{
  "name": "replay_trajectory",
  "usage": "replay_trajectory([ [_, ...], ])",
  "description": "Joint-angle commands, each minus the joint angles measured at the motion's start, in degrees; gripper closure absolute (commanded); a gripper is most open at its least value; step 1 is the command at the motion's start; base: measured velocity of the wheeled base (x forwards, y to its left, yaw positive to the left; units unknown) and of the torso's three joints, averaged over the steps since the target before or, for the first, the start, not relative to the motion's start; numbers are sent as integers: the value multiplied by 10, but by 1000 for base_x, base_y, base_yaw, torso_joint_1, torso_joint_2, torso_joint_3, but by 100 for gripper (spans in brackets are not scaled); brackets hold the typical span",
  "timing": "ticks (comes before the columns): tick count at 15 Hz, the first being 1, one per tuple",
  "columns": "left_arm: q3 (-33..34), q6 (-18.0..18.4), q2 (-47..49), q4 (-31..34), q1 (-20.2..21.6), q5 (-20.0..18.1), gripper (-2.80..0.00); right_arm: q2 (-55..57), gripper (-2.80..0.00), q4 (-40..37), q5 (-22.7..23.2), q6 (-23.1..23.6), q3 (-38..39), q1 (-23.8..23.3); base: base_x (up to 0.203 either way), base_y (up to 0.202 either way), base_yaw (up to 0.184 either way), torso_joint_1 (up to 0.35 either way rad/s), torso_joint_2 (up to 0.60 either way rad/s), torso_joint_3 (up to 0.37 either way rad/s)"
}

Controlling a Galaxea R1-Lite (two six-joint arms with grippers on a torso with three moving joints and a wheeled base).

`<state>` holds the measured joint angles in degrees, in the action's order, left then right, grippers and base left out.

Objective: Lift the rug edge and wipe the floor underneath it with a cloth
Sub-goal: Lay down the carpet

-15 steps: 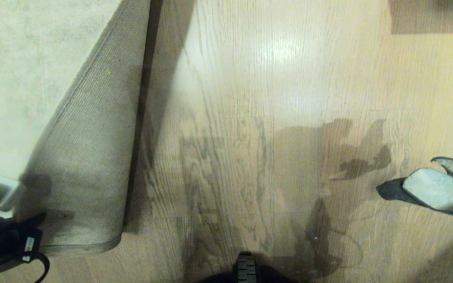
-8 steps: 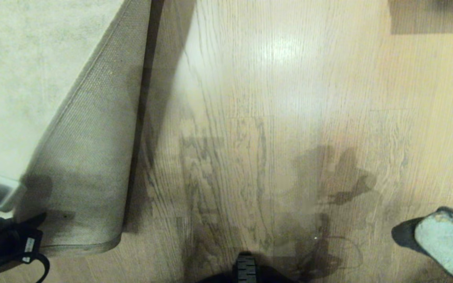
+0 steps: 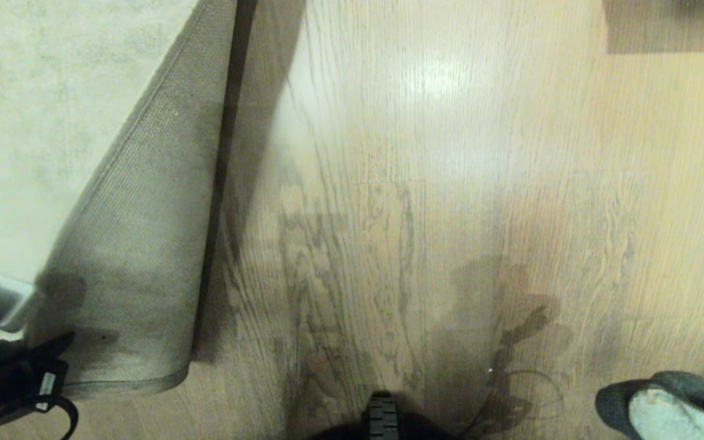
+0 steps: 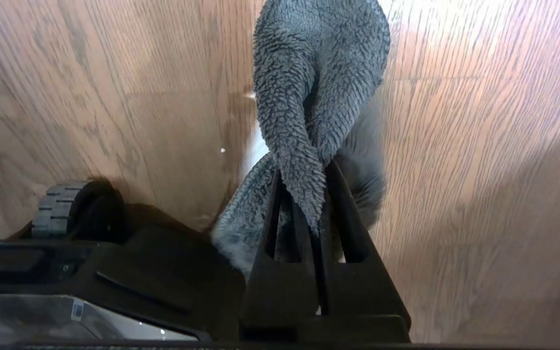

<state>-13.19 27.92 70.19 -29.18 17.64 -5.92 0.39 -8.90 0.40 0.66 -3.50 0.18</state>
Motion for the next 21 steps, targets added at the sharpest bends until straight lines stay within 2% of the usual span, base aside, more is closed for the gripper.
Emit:
replay_trajectory([
  [1, 7, -1, -1, -12, 1, -1, 0, -4, 0, -1, 0, 0, 0, 1, 0, 0, 0, 0, 0, 0],
  [5, 25, -4, 0, -38, 0, -1, 0, -4, 0, -1, 0, 0, 1, 1, 0, 0, 0, 0, 0, 0],
  [17, 22, -8, 0, -39, -2, -8, 0, -4, 0, -1, 0, 0, 0, 0, 0, 0, 0, 0, 0, 0],
  [21, 24, -40, 1, -49, -41, -8, 0, -4, 0, -1, 0, 0, 0, 1, 0, 0, 0, 0, 0, 0],
])
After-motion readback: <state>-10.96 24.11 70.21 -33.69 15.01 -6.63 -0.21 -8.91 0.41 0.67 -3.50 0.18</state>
